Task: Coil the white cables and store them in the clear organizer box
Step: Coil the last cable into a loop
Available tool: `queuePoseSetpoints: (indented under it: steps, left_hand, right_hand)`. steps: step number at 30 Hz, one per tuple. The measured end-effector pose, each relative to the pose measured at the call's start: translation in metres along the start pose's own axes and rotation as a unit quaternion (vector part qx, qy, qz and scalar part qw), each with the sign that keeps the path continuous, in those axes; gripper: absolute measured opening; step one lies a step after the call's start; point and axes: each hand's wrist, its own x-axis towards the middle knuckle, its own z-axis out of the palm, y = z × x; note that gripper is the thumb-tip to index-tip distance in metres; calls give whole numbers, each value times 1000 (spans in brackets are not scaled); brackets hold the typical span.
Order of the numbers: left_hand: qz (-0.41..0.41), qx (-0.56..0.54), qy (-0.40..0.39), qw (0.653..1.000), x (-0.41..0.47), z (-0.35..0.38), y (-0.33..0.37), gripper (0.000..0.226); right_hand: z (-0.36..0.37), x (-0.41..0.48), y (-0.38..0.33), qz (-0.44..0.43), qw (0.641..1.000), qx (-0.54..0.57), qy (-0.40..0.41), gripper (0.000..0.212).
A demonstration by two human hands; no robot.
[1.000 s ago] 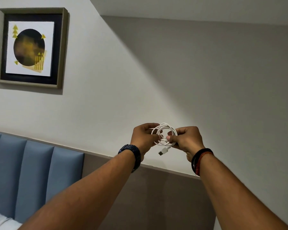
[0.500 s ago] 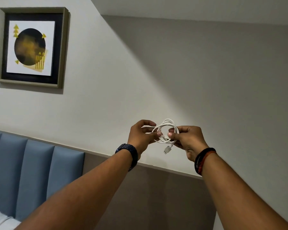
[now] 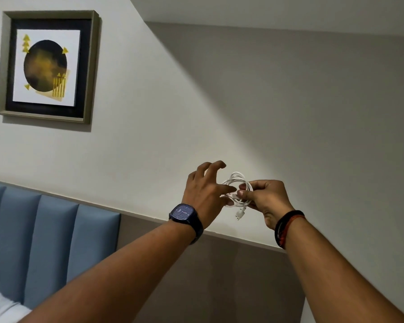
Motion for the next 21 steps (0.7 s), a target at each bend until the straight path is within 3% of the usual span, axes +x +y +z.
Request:
queuePoseSetpoints:
  steps: [7, 13, 17, 21]
  left_hand:
    - [-40, 4, -60, 997, -1, 8, -1, 15]
    - [-38, -147, 31, 988, -11, 15, -13, 11]
    - [-39, -191, 72, 978, -16, 20, -21, 10]
    - [-169, -290, 88, 938, -14, 18, -31, 9]
  right_hand:
    - [1, -4, 0, -5, 999, -33, -34, 13]
    - [1, -6, -4, 22, 998, 14, -63, 11]
    - [0, -4, -5, 69, 993, 20, -89, 10]
    - [-5, -2, 2, 101, 992, -15, -67, 9]
